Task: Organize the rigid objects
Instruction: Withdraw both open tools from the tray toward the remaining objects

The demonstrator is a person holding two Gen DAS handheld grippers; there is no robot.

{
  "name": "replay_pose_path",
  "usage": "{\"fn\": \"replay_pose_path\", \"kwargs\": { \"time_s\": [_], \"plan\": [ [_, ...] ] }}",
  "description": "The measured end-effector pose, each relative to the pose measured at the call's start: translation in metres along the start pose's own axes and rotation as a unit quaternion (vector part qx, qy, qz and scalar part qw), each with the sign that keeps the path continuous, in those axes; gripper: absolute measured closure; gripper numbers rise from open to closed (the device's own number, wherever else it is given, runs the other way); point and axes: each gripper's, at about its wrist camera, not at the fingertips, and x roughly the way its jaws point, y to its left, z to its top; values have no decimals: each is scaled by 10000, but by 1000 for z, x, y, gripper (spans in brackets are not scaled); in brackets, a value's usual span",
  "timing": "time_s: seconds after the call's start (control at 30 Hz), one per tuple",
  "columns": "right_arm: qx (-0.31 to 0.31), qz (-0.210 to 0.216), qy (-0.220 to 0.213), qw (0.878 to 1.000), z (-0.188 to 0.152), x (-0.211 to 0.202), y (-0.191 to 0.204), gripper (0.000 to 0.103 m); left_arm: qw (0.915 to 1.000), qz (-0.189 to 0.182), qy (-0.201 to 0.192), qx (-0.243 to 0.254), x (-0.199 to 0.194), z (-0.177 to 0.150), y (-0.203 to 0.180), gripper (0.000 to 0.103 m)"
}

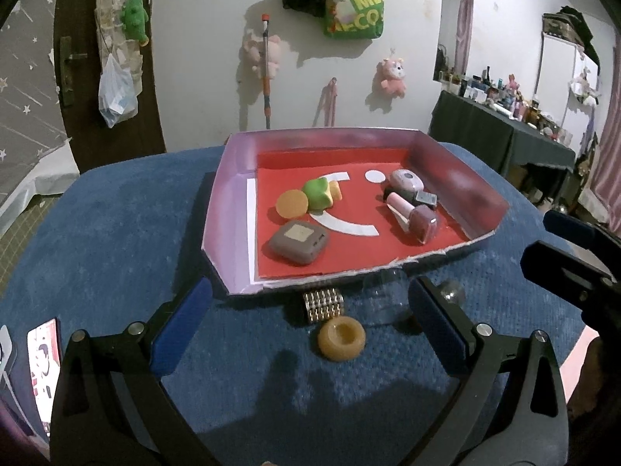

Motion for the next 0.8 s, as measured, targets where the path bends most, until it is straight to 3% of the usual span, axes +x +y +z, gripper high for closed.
{"fn": "replay_pose_path", "kwargs": {
  "time_s": [0.4, 0.8],
  "plan": [
    [-111, -302, -40, 9995, -29, -7, 7, 0, 9998, -47, 188, 73, -3, -23, -6, 0],
    [-64, -318, 171, 9993, -51, -4, 6, 0, 9988, -80, 480, -1, 1, -46, -2, 0]
  ]
}}
